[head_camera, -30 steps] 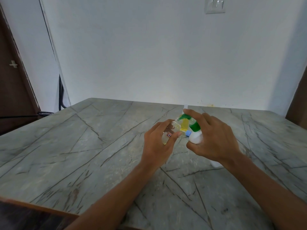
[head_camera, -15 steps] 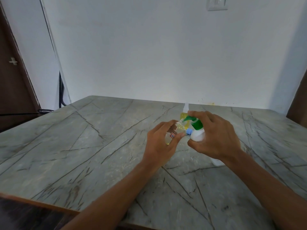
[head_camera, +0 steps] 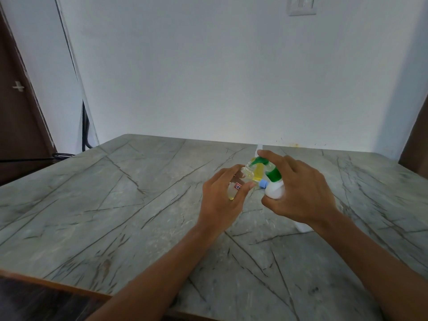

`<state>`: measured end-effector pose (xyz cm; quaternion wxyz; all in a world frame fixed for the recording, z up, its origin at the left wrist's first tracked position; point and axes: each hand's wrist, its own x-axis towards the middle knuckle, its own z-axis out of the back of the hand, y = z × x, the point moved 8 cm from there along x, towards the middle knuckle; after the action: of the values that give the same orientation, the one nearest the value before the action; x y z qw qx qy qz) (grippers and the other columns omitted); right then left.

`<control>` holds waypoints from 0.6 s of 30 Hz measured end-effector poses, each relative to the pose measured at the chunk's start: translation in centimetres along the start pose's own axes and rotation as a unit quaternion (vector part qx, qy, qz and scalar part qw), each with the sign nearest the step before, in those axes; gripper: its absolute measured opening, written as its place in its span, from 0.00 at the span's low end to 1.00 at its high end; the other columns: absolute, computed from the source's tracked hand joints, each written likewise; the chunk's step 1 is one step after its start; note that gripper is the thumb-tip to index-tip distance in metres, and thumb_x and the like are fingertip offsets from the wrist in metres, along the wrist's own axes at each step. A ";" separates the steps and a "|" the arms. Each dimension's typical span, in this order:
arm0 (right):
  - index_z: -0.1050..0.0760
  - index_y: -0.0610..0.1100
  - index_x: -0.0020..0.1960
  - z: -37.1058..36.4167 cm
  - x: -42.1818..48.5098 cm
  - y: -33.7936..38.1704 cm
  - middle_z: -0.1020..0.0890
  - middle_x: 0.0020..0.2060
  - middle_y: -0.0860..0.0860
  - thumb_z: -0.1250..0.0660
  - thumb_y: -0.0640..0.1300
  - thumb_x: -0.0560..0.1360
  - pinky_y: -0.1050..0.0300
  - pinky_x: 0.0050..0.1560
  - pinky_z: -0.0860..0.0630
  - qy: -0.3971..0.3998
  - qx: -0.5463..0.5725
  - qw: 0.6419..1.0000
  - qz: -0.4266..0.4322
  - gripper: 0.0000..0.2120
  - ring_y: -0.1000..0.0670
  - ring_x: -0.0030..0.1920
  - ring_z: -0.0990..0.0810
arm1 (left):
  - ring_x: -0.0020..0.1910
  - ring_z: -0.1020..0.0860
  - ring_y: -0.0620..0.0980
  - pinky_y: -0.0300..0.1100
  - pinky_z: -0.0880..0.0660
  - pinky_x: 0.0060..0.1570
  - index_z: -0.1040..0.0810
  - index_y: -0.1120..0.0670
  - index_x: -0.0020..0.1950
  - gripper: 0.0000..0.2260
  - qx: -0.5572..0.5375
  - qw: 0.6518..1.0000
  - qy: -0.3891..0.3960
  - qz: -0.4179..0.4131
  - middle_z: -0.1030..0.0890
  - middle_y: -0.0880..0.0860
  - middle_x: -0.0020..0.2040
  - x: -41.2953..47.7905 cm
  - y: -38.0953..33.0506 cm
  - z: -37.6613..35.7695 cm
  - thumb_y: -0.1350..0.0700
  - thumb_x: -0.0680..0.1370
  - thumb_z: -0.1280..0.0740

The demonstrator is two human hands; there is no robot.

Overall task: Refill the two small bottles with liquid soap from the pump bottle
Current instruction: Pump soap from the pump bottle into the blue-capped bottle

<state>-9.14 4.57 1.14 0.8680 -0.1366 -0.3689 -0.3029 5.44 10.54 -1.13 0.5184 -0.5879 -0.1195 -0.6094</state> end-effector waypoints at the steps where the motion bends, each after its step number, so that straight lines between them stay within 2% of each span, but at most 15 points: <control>1: 0.39 0.55 0.72 0.0 0.0 0.0 0.22 0.43 0.51 0.30 0.61 0.59 0.61 0.36 0.32 -0.001 0.001 1.000 0.000 0.43 0.52 0.37 0.28 | 0.44 0.22 0.39 0.29 0.25 0.43 0.23 0.53 0.60 0.19 0.003 1.000 0.001 0.003 0.19 0.45 0.48 0.0 0.0 0.0 0.45 0.73 0.31; 13: 0.34 0.53 0.64 0.4 0.0 -0.2 0.19 0.45 0.49 0.29 0.59 0.58 0.59 0.37 0.27 -0.034 0.023 0.999 0.009 0.37 0.48 0.38 0.22 | 0.44 0.23 0.40 0.27 0.26 0.43 0.22 0.55 0.60 0.19 0.013 0.999 0.027 -0.020 0.18 0.48 0.48 -0.3 -0.5 -0.6 0.47 0.73 0.29; 18: 0.37 0.55 0.68 0.4 -0.2 -0.1 0.20 0.45 0.51 0.30 0.60 0.59 0.59 0.36 0.27 -0.028 0.008 1.000 0.002 0.40 0.50 0.38 0.24 | 0.44 0.22 0.40 0.28 0.25 0.43 0.23 0.55 0.60 0.19 -0.001 1.000 0.022 -0.011 0.18 0.47 0.48 -0.3 -0.4 -0.5 0.46 0.73 0.31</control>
<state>-9.55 4.75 1.31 0.8590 -0.1383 -0.3952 -0.2946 4.77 10.50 -1.34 0.5131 -0.5739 -0.1141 -0.6280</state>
